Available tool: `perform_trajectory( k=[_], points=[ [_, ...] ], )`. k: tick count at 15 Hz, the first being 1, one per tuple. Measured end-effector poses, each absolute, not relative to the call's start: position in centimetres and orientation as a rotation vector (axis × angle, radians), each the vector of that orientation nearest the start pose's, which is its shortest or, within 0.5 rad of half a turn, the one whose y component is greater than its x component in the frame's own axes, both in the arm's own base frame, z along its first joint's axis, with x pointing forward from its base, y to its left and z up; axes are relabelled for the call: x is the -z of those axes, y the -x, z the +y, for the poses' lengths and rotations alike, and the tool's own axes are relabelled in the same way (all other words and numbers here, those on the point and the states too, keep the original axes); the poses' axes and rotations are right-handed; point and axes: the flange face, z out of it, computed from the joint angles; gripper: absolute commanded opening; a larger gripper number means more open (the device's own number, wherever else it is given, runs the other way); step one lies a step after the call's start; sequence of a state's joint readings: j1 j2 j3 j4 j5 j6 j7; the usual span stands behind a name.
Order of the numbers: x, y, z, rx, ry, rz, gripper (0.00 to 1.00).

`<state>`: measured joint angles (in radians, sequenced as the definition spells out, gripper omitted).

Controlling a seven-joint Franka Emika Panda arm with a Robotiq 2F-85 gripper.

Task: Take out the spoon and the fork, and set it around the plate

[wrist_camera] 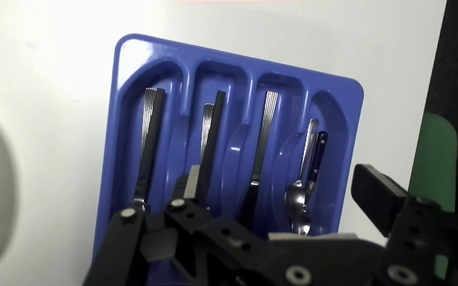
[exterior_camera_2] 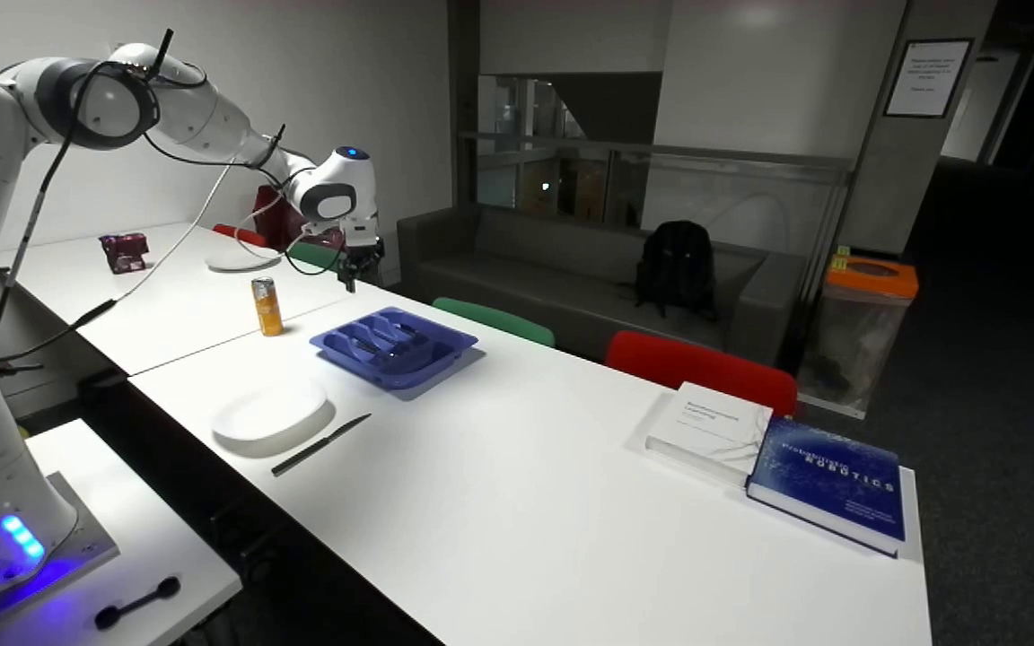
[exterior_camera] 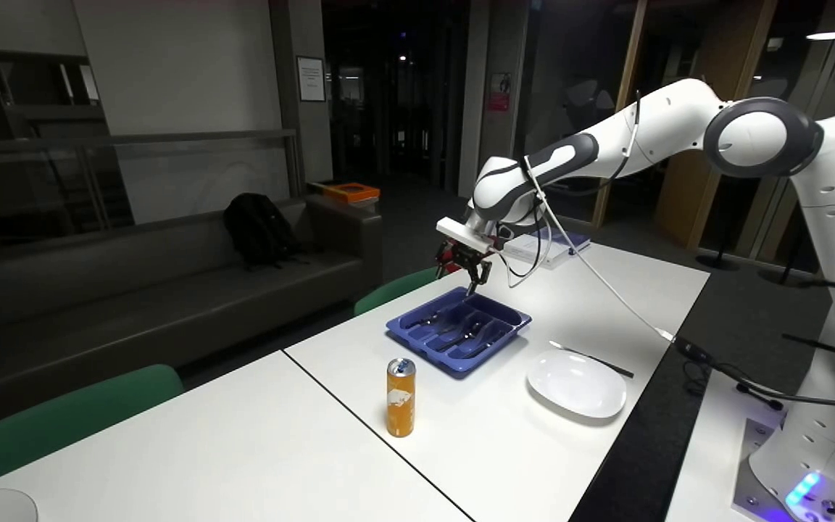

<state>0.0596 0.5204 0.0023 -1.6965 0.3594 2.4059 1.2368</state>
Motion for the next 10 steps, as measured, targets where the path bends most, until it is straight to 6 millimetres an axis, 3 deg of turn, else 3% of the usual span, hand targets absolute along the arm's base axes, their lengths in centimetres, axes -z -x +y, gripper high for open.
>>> perform_trajectory(
  k=[4, 10],
  points=[
    [-29.9, -69.1, 3.1, -0.002, 2.063, 2.008, 1.00],
    [-25.3, -69.2, 1.8, -0.044, 2.087, 2.109, 1.00]
  ],
)
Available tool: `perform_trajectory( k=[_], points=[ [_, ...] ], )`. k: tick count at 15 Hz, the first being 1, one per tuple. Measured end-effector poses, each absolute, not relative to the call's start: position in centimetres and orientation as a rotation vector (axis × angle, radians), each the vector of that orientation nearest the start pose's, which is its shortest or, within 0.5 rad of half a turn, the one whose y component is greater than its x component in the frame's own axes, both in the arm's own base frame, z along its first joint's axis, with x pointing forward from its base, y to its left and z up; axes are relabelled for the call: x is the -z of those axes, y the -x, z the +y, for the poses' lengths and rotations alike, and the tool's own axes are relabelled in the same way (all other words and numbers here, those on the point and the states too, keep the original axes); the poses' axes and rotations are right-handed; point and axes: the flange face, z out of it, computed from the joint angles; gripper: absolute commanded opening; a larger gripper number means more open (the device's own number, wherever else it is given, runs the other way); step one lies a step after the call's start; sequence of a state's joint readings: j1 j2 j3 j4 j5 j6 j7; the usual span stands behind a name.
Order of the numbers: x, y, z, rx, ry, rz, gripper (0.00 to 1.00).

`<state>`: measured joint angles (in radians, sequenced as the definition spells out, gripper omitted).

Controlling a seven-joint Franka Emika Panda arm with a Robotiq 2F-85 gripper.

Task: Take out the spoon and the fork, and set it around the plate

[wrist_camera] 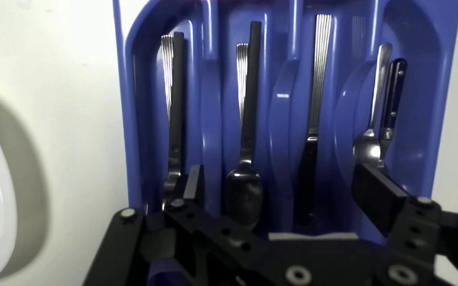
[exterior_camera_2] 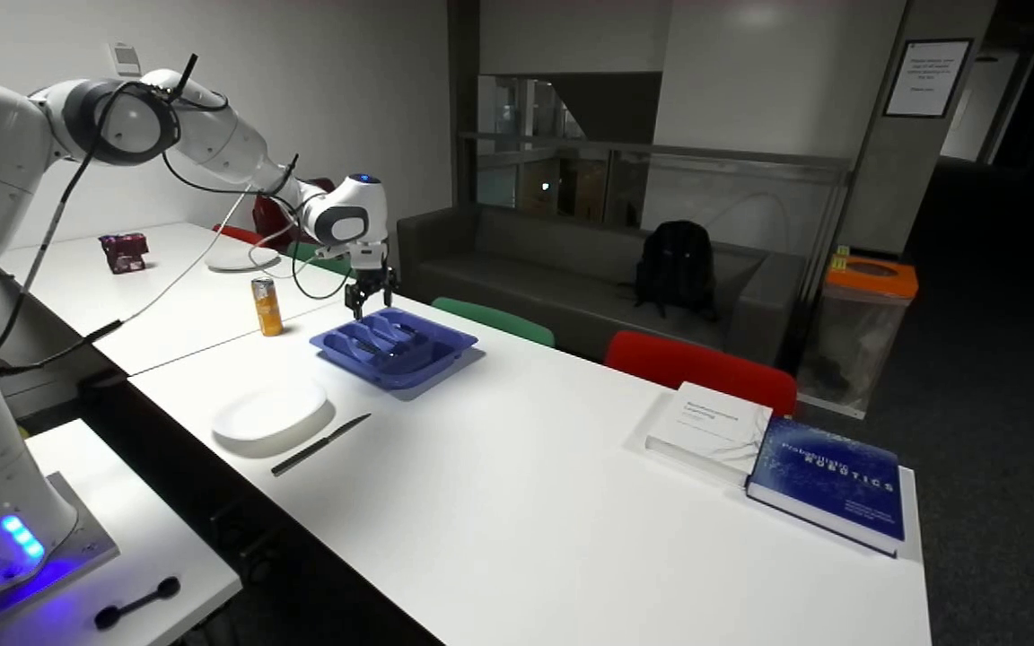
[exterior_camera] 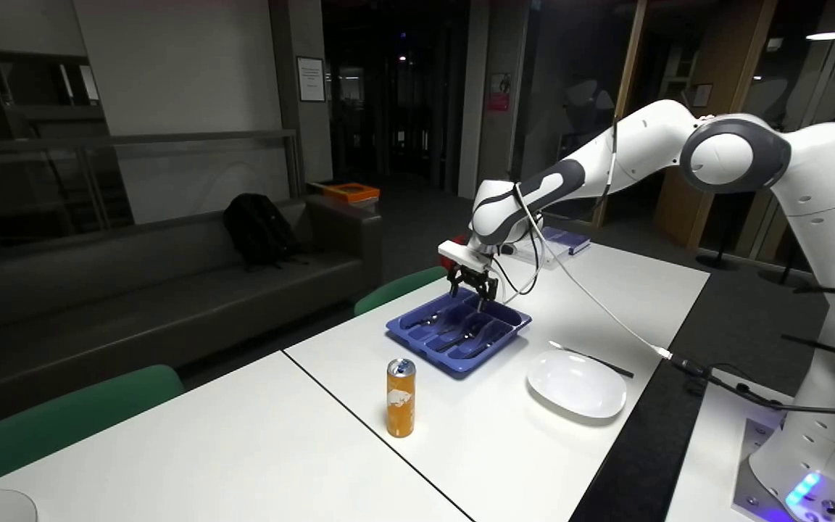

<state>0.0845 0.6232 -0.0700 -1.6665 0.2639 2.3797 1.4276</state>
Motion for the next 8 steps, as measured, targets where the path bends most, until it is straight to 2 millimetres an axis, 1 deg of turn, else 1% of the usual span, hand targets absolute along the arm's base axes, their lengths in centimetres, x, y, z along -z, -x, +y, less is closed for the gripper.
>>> perform_trajectory(
  k=[3, 8],
  points=[
    [-23.1, -69.7, 2.5, -0.071, 2.104, 2.110, 1.00],
    [-20.7, -70.6, 4.2, -0.107, 2.115, 2.089, 1.00]
  ],
)
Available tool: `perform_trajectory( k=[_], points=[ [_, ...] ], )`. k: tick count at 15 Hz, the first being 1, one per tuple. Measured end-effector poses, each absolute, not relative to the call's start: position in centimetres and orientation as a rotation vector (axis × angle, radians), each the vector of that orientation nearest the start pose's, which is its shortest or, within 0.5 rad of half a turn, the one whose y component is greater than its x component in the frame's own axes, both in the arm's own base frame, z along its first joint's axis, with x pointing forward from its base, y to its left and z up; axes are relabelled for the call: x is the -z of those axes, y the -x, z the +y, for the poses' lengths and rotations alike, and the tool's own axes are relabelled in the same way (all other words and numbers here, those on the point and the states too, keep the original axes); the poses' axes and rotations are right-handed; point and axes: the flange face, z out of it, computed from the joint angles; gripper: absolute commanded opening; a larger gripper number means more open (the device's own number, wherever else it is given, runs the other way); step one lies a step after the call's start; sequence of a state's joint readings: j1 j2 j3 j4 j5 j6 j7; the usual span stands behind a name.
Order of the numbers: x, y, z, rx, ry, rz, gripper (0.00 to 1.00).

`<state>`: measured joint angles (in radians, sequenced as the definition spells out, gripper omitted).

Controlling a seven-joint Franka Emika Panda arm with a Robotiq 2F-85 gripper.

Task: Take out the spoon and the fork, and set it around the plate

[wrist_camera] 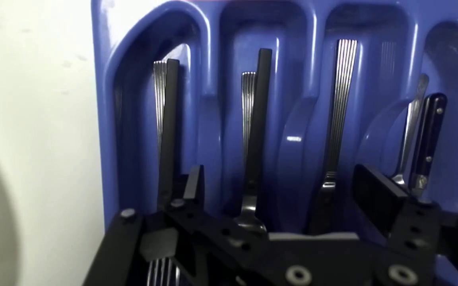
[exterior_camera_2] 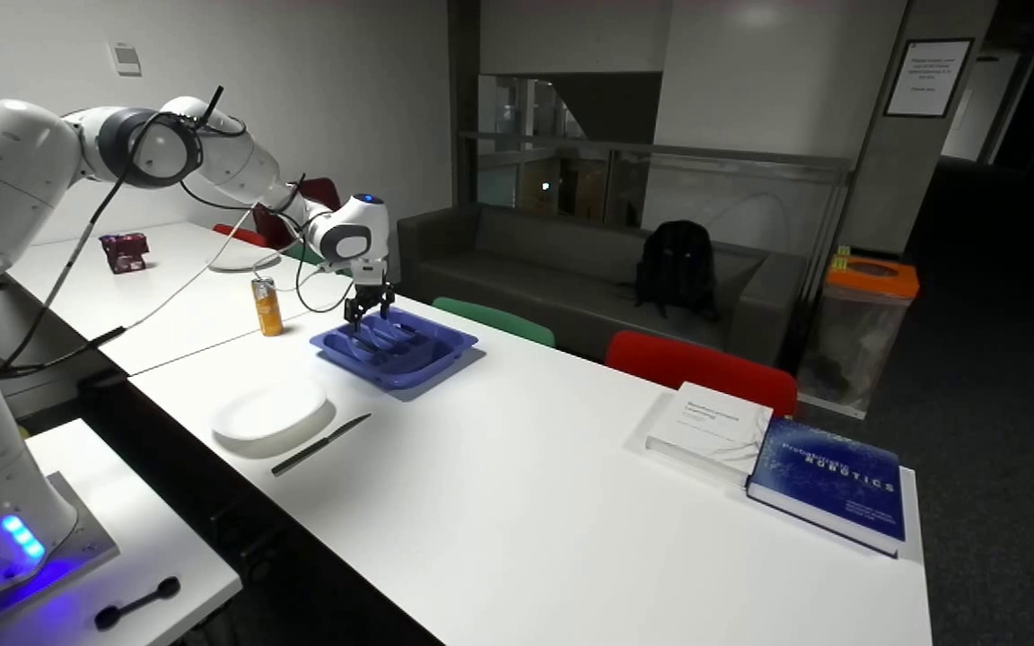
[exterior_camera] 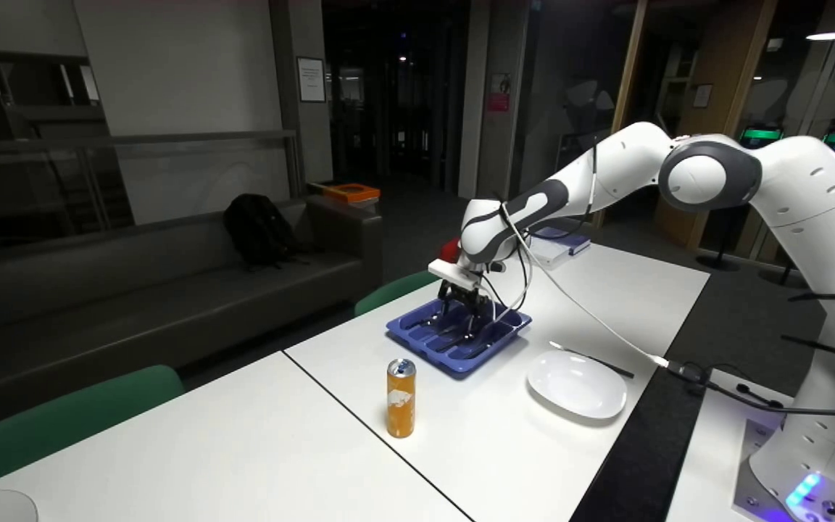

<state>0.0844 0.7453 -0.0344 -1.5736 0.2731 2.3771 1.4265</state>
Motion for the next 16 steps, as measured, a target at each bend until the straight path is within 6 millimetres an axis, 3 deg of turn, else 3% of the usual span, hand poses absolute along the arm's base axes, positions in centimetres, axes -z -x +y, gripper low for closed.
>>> perform_trajectory(
  k=[7, 16],
  points=[
    [-17.6, -70.9, 3.0, -0.147, 2.089, 2.127, 1.00],
    [-15.8, -71.4, 2.7, -0.163, 2.081, 2.135, 1.00]
  ],
)
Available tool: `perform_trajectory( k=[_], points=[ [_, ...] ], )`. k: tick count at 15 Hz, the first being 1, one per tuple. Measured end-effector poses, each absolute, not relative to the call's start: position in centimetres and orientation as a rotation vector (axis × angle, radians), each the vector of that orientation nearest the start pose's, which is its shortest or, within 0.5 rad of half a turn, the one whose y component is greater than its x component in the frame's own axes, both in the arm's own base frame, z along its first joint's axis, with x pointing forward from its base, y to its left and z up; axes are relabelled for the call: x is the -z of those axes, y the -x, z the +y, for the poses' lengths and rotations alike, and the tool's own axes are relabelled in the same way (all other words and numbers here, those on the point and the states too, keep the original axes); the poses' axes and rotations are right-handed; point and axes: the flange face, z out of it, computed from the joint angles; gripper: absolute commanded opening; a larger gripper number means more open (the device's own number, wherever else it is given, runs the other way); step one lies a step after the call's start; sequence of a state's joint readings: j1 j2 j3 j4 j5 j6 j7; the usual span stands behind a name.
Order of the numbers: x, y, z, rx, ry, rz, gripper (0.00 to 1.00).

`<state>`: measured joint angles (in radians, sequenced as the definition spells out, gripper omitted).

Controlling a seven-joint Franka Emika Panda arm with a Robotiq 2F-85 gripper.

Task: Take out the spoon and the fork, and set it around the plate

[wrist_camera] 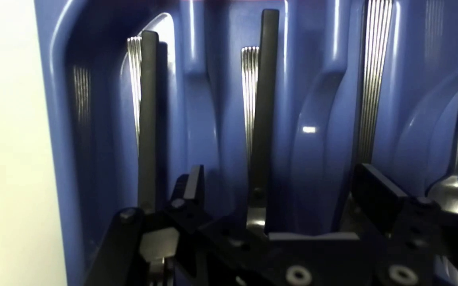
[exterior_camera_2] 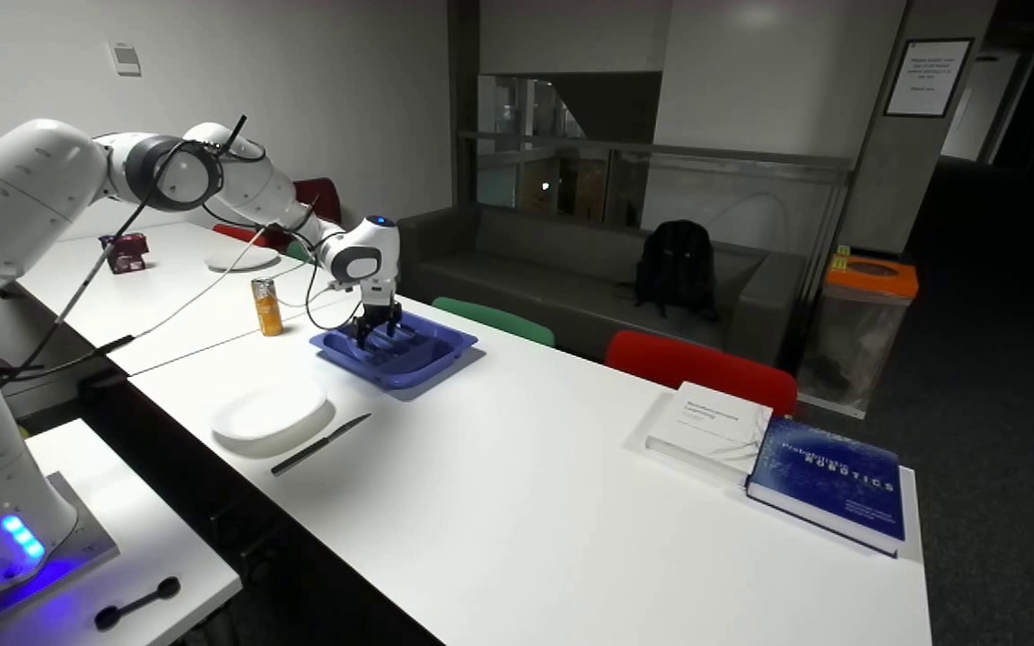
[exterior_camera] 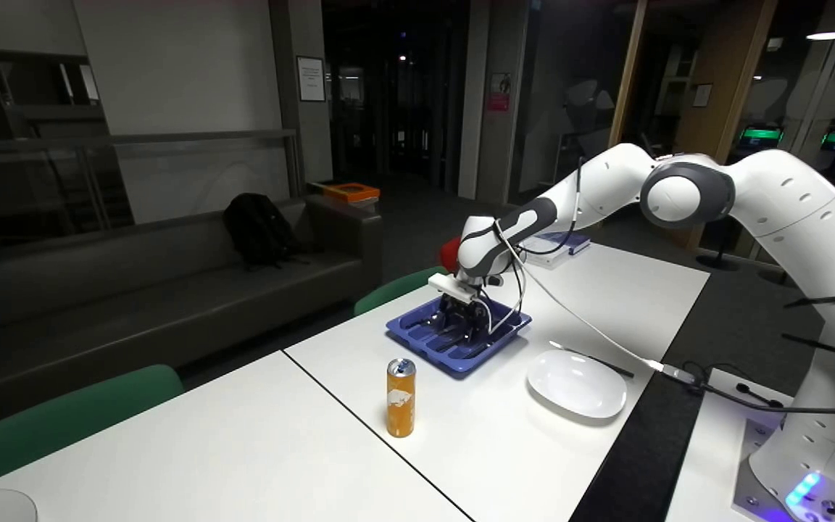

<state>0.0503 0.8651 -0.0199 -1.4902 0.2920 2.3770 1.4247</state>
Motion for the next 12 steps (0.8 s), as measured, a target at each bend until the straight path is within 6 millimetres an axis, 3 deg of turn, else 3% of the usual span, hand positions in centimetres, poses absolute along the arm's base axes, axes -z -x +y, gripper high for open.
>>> perform_trajectory(
  k=[5, 6, 7, 9, 12],
  points=[
    [-14.6, -71.2, 3.5, -0.204, 2.068, 2.136, 0.98],
    [-14.4, -71.1, 3.5, -0.209, 2.063, 2.139, 0.74],
    [-14.4, -71.1, 3.5, -0.214, 2.056, 2.142, 0.73],
    [-14.4, -71.1, 3.3, -0.220, 2.042, 2.148, 0.63],
    [-14.5, -71.2, 2.8, -0.222, 2.024, 2.156, 0.37]
  ],
)
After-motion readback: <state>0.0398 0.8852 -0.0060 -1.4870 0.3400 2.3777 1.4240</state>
